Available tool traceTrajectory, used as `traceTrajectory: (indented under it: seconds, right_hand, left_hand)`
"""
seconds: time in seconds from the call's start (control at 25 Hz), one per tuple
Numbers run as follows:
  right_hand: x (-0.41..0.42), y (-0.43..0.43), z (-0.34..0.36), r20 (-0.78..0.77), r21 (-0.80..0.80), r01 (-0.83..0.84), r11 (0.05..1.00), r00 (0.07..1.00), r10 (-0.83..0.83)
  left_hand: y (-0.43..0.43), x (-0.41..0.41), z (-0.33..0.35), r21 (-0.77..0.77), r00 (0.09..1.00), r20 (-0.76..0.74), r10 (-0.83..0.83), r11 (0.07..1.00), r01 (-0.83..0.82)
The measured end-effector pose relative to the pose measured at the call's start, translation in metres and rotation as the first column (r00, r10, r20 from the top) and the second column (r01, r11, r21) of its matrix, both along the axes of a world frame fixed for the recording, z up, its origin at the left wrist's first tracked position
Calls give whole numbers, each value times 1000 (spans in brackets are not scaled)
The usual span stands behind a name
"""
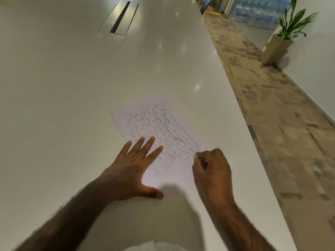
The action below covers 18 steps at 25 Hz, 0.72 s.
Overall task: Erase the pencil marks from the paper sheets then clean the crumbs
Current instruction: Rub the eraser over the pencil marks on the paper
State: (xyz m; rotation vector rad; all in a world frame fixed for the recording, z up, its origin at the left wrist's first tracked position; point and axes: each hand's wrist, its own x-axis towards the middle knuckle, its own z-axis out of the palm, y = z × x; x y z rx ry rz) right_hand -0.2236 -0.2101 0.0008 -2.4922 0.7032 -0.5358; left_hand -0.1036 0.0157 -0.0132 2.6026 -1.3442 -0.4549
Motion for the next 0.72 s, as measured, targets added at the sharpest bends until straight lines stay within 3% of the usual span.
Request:
traceTrajectory:
  seconds: [0.08,0.16,0.24,0.28,0.36,0.44,0.56,0.64,0.72]
  right_hand:
    - [4,12,7,20,-44,-4,999,1000,5]
    - [-10,66,-1,-20,-145,-274,951,962,274]
    - [-16,62,-3,-22,-154,-380,912,924,381]
    - [-8,38,0,-37,-105,-308,946,951,306]
    - [6,-1,5,-35,-30,4,1000,999,-5]
    - [6,13,8,2,-37,-12,999,1000,12]
    - [-17,66,-11,-3,-168,-347,923,936,352]
    - [-3,24,0,3,-63,-246,967,969,247]
    - [14,-14,8,-7,31,39,999,999,-39]
  left_hand:
    - [1,-1,1,15,1000,15,-1,1000,1]
    - [-2,-2,0,32,1000,27,10,999,-10]
    - [-2,-1,0,33,1000,26,11,999,-12]
    - [-2,-1,0,24,1000,20,6,1000,-7]
    - [1,-2,0,12,1000,12,-8,1000,8]
    - [2,-3,-1,3,1000,15,5,1000,-5]
    - [-1,-3,-3,24,999,31,7,1000,-7]
    - [-1,-1,-3,-16,1000,19,4,1000,-4]
    - [1,-2,-3,-33,1000,8,-3,999,4]
